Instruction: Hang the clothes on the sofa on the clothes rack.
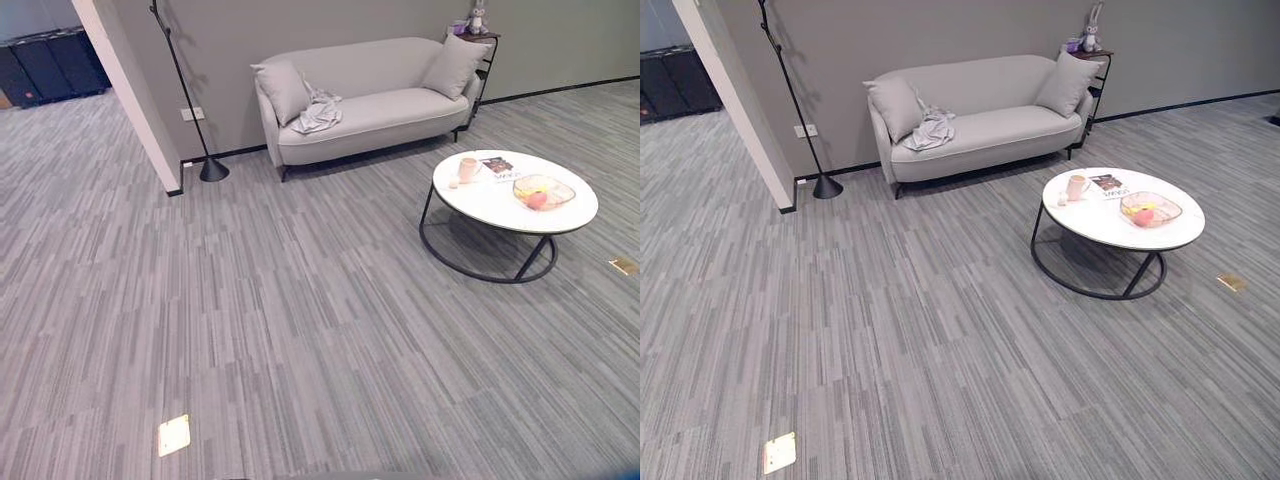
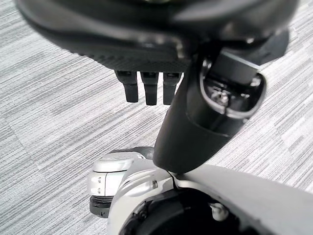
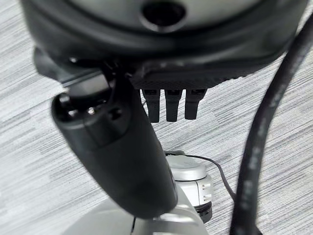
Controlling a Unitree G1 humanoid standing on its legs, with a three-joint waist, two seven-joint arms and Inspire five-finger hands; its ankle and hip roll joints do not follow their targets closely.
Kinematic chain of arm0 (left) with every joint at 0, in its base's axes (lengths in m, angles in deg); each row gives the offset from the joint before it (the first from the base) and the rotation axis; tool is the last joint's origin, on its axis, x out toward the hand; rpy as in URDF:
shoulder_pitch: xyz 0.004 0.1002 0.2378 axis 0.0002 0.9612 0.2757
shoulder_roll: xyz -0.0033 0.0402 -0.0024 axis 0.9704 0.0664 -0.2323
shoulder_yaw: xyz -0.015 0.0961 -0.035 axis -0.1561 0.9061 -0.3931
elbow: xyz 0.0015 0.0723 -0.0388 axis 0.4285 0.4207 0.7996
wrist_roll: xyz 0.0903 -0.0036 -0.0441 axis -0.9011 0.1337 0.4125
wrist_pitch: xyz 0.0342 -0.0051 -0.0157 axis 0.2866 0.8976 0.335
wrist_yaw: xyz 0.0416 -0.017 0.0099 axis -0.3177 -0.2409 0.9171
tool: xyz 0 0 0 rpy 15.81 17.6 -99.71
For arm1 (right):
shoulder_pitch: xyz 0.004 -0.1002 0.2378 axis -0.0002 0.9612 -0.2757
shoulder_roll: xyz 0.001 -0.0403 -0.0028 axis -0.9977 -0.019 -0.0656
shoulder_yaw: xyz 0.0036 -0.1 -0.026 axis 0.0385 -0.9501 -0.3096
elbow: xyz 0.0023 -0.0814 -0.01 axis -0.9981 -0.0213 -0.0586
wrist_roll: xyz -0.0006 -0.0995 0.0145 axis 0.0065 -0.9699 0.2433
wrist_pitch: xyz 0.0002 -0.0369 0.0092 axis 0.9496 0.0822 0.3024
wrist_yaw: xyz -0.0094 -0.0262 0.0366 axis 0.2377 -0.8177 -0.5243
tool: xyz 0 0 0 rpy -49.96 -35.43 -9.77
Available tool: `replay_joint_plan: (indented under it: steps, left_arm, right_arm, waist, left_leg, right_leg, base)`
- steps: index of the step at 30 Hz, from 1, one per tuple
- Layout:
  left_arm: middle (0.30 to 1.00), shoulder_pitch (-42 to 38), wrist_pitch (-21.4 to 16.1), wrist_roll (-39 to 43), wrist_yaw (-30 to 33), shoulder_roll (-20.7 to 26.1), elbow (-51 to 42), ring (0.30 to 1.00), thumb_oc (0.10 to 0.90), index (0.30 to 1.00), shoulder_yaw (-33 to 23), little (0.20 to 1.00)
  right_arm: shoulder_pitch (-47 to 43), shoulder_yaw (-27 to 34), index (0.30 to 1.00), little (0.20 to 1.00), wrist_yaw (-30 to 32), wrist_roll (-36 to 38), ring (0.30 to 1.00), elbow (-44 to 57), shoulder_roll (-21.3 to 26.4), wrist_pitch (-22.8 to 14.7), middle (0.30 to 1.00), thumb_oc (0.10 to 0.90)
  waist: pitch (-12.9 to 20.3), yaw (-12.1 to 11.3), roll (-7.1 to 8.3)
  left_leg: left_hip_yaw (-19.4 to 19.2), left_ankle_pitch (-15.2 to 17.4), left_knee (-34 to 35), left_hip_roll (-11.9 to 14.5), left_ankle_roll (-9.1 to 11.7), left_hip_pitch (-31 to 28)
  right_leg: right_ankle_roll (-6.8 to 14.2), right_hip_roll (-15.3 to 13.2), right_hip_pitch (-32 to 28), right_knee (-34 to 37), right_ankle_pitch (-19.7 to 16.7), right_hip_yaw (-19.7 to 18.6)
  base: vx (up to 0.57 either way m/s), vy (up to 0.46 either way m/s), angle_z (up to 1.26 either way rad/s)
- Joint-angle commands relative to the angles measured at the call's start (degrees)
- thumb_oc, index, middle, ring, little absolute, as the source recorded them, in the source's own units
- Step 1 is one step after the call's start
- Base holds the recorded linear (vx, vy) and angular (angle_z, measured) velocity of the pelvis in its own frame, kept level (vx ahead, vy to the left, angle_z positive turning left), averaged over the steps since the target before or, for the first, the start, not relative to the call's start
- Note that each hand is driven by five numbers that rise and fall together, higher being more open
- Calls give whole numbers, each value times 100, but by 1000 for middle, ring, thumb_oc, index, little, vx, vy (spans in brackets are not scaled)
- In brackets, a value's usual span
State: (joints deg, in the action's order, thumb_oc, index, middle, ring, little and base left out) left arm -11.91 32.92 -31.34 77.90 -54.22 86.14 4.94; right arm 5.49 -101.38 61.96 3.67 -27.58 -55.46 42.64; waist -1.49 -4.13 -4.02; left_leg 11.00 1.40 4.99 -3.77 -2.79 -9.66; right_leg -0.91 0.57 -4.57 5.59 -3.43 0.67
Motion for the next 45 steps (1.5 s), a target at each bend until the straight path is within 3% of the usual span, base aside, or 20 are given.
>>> replay_joint_plan:
  steps: [1, 3, 7, 8, 10, 14, 16, 19, 22, 24, 27, 28, 30, 31, 33, 35, 36, 39, 41, 45]
  left_arm:
    - [900, -331, -212, -163, -72, -393, 238, 900, 800, 900, 56, 900]
    - [900, -396, -221, -167, -76, -374, 198, 900, 800, 900, 150, 900]
    - [900, -382, -170, -269, -120, -238, 216, 900, 800, 900, 219, 900]
    - [900, -381, -161, -335, -107, -216, 230, 900, 800, 900, 217, 900]
    - [900, -383, -175, -445, -53, -142, 215, 900, 800, 900, 226, 900]
    - [900, -452, -171, -621, 1, -149, 213, 900, 800, 900, 292, 900]
    - [900, -532, -188, -733, 31, -169, 205, 900, 800, 900, 420, 900]
    - [900, -710, -233, -739, -5, -188, 182, 900, 800, 900, 703, 900]
    - [900, -674, -218, -646, 2, -209, 181, 900, 800, 900, 708, 900]
    - [900, -671, -217, -521, 46, -201, 96, 900, 800, 900, 685, 900]
    - [900, -792, -214, -676, 86, -251, -13, 900, 800, 900, 870, 900]
    - [900, -869, -227, -927, 147, -211, -166, 900, 800, 900, 1019, 900]
    - [900, -912, -226, -1001, 240, -156, -259, 900, 800, 900, 1032, 900]
    - [900, -940, -224, -1034, 277, -104, -335, 900, 800, 900, 1041, 900]
    - [900, -1008, -256, -1013, 368, -6, -499, 900, 800, 900, 987, 900]
    - [900, -943, -322, -841, 410, 104, -449, 900, 800, 900, 769, 900]
    - [900, -903, -370, -604, 456, 144, -368, 900, 800, 900, 532, 900]
    - [900, -683, -329, -173, 465, 183, -120, 900, 800, 900, -117, 900]
    - [900, -521, -302, -30, 486, 190, 123, 900, 800, 900, -418, 900]
    - [900, -89, -256, 160, 497, 224, 458, 900, 800, 900, -941, 900]
  right_arm:
    - [-234, 59, 900, 900, -251, 8, 900, -252, -248, -49, 900, 800]
    - [-255, 275, 900, 900, -261, 276, 900, -207, -175, -71, 900, 800]
    - [-298, 307, 900, 900, -312, 459, 900, -135, -140, -108, 900, 800]
    - [-310, 305, 900, 900, -301, 484, 900, -105, -137, -119, 900, 800]
    - [-406, 359, 900, 900, -247, 543, 900, -73, -73, -144, 900, 800]
    - [-460, 449, 900, 900, -255, 415, 900, -323, -41, 8, 900, 800]
    - [-444, 573, 900, 900, -213, 442, 900, -417, -48, 98, 900, 800]
    - [-360, 793, 900, 900, -100, 534, 900, -599, -44, 215, 900, 800]
    - [-325, 835, 900, 900, -39, 370, 900, -690, -37, 281, 900, 800]
    - [-296, 916, 900, 900, -10, 387, 900, -737, 20, 278, 900, 800]
    - [-379, 706, 900, 900, 16, 216, 900, -687, 60, 180, 900, 800]
    - [-405, 605, 900, 900, 86, 139, 900, -616, 106, 98, 900, 800]
    - [-473, 522, 900, 900, 131, 104, 900, -534, 171, 43, 900, 800]
    - [-546, 452, 900, 900, 167, 87, 900, -441, 197, 10, 900, 800]
    - [-814, 190, 900, 900, 249, -113, 900, -238, 284, -26, 900, 800]
    - [-989, 31, 900, 900, 196, -268, 900, -252, 433, -10, 900, 800]
    - [-1074, -79, 900, 900, 146, -311, 900, -257, 426, -49, 900, 800]
    - [-1071, -396, 900, 900, 18, -491, 900, -102, 240, -139, 900, 800]
    - [-1084, -643, 900, 900, 13, -717, 900, 24, 44, -175, 900, 800]
    - [-1079, -962, 900, 900, -36, -1174, 900, 196, -277, -177, 900, 800]
  waist:
    - [-29, -19, 144]
    - [-213, 85, -71]
    - [-632, 177, -89]
    - [-644, 157, -64]
    - [-689, 176, -134]
    - [-731, 190, -144]
    - [-736, 224, -136]
    - [-586, 351, -195]
    - [-354, 436, -208]
    - [-234, 445, -235]
    - [-208, 476, -143]
    - [-249, 439, 53]
    - [-331, 381, 162]
    - [-387, 325, 229]
    - [-442, 64, 257]
    - [-378, -174, 224]
    - [-337, -288, 184]
    - [-310, -573, -1]
    - [-359, -736, -4]
    - [-256, -1092, 91]
  left_leg:
    - [922, 334, 1, -521, -412, 484]
    - [1140, 295, 1, -638, -507, 435]
    - [916, 338, 1, -842, -634, 297]
    - [786, 381, 1, -801, -594, 287]
    - [492, 547, 1, -531, -456, 201]
    - [258, 730, -6, -294, -343, 34]
    - [266, 757, -54, -267, -264, -7]
    - [501, 787, -76, -138, -71, -198]
    - [617, 789, -122, 261, 95, -291]
    - [611, 394, -282, 711, 287, -328]
    - [629, -289, -1120, 1008, 346, -4]
    - [389, -616, -1926, 1143, 210, 383]
    - [285, -803, -2271, 1169, 48, 627]
    - [186, -850, -2421, 1130, -61, 759]
    - [424, -266, -2577, 427, -147, 1234]
    - [826, 303, -2081, -232, -52, 1343]
    - [898, 339, -1490, -475, -20, 1437]
    - [1167, -288, 0, -821, 0, 1623]
    - [1382, -239, 1, -1191, 25, 2168]
    - [1292, -365, 1, -1109, -68, 2124]
  right_leg:
    - [284, -387, -259, -59, 662, -275]
    - [239, -487, 361, -1447, 991, -231]
    - [9, -871, 1815, -4174, 597, -169]
    - [12, -836, 1927, -4118, 772, -56]
    - [194, -336, 1840, -2875, 916, 64]
    - [544, 152, 1900, -510, 2, -503]
    - [659, 252, 1996, -59, -141, -907]
    - [669, 187, 1984, -59, -304, -1382]
    - [531, 102, 1970, -398, -183, -930]
    - [389, 253, 1999, -1174, 146, -745]
    - [134, 278, 1722, -1386, 562, -516]
    - [-30, 205, 1365, -1265, 709, -462]
    - [-99, 169, 1197, -1197, 679, -453]
    - [-105, 107, 1079, -1120, 646, -412]
    - [-24, -89, 875, -832, 618, -399]
    - [66, -218, 674, -611, 645, -246]
    - [126, -269, 527, -470, 685, -45]
    - [134, -92, 166, -428, 909, 202]
    - [84, -68, -95, -573, 1166, 205]
    - [198, -280, -657, -698, 1418, 132]
  base:
    - [20, 150, 30]
    - [10, 204, 28]
    - [18, 107, 11]
    - [130, -95, -32]
    - [247, -218, -101]
    - [257, -151, -78]
    - [349, -102, -58]
    - [574, -142, -5]
    - [673, -289, 54]
    - [729, -407, 93]
    - [669, -406, 61]
    - [568, -351, 48]
    - [369, -230, 55]
    - [367, -145, 86]
    - [316, 50, 54]
    - [374, 109, -22]
    - [370, 68, -19]
    - [370, 56, 35]
    - [430, 76, 91]
    - [633, 152, -11]
